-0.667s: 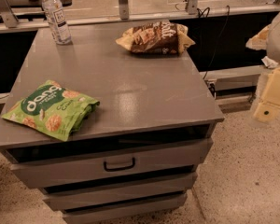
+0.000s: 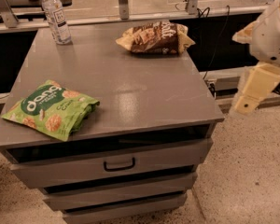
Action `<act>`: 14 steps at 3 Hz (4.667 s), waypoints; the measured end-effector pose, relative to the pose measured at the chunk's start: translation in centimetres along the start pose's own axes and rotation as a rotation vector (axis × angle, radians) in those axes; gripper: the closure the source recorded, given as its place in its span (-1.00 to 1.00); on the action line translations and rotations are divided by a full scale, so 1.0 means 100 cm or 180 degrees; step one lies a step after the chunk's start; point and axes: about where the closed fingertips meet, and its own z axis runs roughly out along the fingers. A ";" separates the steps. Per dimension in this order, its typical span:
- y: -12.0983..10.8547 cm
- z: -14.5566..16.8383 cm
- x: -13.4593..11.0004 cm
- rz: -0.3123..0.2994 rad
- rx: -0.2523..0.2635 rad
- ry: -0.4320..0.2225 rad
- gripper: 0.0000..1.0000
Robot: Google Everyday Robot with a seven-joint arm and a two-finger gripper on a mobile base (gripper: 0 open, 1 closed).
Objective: Move brown chip bag near green rice chip bag
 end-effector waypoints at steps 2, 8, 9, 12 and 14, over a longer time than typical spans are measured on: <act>-0.095 0.070 -0.070 -0.0163 0.0439 -0.0853 -1.00; -0.243 0.232 -0.146 -0.0072 0.0447 -0.1351 -0.50; -0.244 0.235 -0.143 -0.0138 0.0460 -0.1333 -0.04; -0.201 0.126 -0.181 -0.0501 0.0856 -0.1504 1.00; -0.111 0.095 -0.223 -0.0587 0.0783 -0.1648 1.00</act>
Offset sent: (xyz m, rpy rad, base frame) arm 0.2093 0.0870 -0.0197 0.3566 -0.3264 0.1461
